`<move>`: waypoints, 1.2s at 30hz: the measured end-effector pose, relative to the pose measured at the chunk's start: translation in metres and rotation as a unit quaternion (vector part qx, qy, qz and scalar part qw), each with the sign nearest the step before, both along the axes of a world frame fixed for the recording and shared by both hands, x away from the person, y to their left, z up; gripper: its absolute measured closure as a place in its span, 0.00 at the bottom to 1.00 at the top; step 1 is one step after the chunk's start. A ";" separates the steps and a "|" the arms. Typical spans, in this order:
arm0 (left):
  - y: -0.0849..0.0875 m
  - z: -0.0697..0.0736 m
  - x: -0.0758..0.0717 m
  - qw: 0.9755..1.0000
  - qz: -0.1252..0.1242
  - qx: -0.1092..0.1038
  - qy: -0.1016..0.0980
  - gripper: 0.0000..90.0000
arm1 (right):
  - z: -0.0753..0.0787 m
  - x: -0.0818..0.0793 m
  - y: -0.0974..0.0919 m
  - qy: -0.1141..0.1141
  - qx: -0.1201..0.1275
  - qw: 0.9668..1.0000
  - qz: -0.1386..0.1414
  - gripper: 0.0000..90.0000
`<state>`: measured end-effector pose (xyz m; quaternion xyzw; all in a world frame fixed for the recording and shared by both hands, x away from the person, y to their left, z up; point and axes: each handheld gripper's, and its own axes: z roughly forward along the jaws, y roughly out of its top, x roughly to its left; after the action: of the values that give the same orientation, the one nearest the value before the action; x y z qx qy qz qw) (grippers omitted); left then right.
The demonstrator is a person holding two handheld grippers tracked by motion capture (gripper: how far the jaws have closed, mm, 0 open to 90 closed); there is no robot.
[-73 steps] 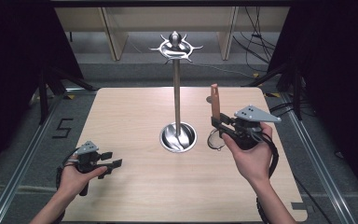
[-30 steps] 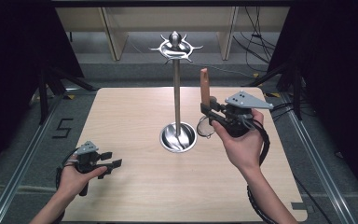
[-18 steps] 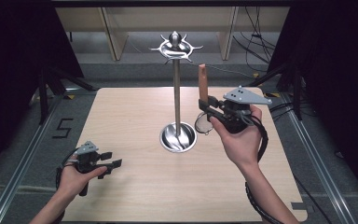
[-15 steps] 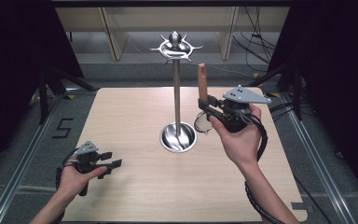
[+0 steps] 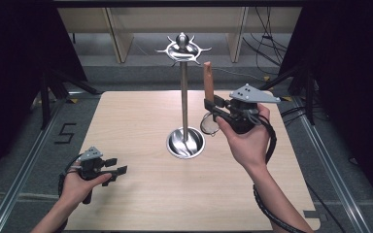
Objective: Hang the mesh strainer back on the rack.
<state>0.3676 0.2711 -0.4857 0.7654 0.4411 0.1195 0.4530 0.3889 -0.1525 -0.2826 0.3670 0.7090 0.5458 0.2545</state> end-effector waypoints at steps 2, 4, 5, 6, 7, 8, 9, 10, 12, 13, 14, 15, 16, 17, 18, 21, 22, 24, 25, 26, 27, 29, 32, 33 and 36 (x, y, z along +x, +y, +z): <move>0.000 0.000 0.000 1.000 0.000 0.000 0.000 0.43 | 0.000 0.000 0.002 0.008 0.006 1.000 0.000 0.77; 0.000 0.000 0.000 1.000 -0.001 0.002 0.003 0.43 | 0.000 0.002 0.002 -0.004 0.006 1.000 0.000 0.77; 0.000 0.000 0.000 1.000 -0.001 0.001 0.003 0.43 | 0.001 0.003 0.002 -0.007 0.000 1.000 0.005 0.77; 0.000 0.000 0.000 1.000 -0.001 0.001 0.003 0.43 | 0.001 0.003 0.003 -0.004 0.000 1.000 -0.001 0.77; 0.000 0.000 0.000 1.000 -0.001 0.000 0.001 0.43 | 0.002 0.003 0.003 -0.004 0.000 1.000 0.003 0.77; 0.000 0.000 0.000 1.000 -0.001 0.000 0.001 0.43 | 0.002 0.004 0.003 -0.006 -0.002 1.000 0.004 0.77; 0.000 0.000 0.000 1.000 -0.001 0.000 0.001 0.43 | 0.003 0.004 0.003 -0.004 0.000 1.000 0.001 0.77; 0.000 0.000 0.000 1.000 -0.001 0.000 0.001 0.43 | 0.003 0.004 0.004 -0.005 -0.001 1.000 0.001 0.77; 0.000 0.000 0.000 1.000 -0.001 0.000 0.001 0.43 | 0.004 0.005 0.004 -0.002 -0.001 1.000 0.002 0.77; 0.000 0.000 0.000 1.000 -0.001 0.000 0.001 0.43 | 0.004 0.007 0.005 -0.008 -0.004 1.000 0.005 0.77; 0.000 0.000 0.000 1.000 -0.001 -0.001 0.001 0.43 | 0.004 0.007 0.005 -0.009 -0.007 1.000 0.004 0.77; 0.000 0.000 0.000 1.000 -0.001 0.001 0.004 0.43 | 0.004 0.007 0.006 0.003 0.001 1.000 0.007 0.77; 0.000 0.000 0.000 1.000 -0.001 -0.001 0.004 0.43 | 0.004 0.007 0.007 0.005 -0.001 1.000 0.006 0.77; 0.000 0.000 0.000 1.000 0.000 -0.001 0.005 0.43 | 0.004 0.007 0.007 0.001 0.000 1.000 0.004 0.77; 0.000 0.000 0.000 1.000 0.000 -0.001 0.005 0.43 | 0.004 0.007 0.007 0.009 0.001 1.000 0.003 0.77; 0.000 0.000 0.000 1.000 0.000 0.000 0.002 0.43 | 0.004 0.009 0.007 -0.005 -0.007 1.000 0.006 0.77; 0.000 0.000 0.000 1.000 0.000 0.001 0.002 0.43 | 0.004 0.008 0.008 0.002 -0.002 1.000 0.007 0.77; 0.000 0.000 0.000 1.000 -0.001 0.001 0.002 0.43 | 0.005 0.008 0.009 0.003 -0.001 1.000 0.004 0.77; 0.000 0.001 0.000 1.000 0.000 0.001 0.002 0.43 | 0.006 0.009 0.009 0.004 -0.003 1.000 0.008 0.77; 0.001 0.001 0.000 1.000 0.000 0.002 0.001 0.43 | 0.006 0.009 0.009 0.007 0.001 1.000 0.006 0.77; 0.001 0.001 0.000 1.000 0.001 0.001 0.000 0.43 | 0.007 0.011 0.009 0.001 -0.001 1.000 0.008 0.77; 0.001 0.001 0.000 1.000 0.001 0.000 0.000 0.43 | 0.009 0.013 0.009 -0.012 -0.009 1.000 0.006 0.77; 0.001 0.001 0.000 1.000 0.001 0.000 0.001 0.43 | 0.010 0.013 0.011 0.000 -0.005 1.000 0.010 0.77; 0.001 0.001 0.000 1.000 0.001 0.000 0.001 0.43 | 0.010 0.014 0.012 0.001 -0.006 1.000 0.009 0.77; 0.001 0.001 0.000 1.000 0.001 -0.001 -0.001 0.43 | 0.009 0.017 0.015 0.005 -0.008 1.000 0.010 0.77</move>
<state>0.3676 0.2719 -0.4846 0.7645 0.4415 0.1196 0.4542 0.4054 -0.1379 -0.2741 0.3606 0.7182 0.5405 0.2489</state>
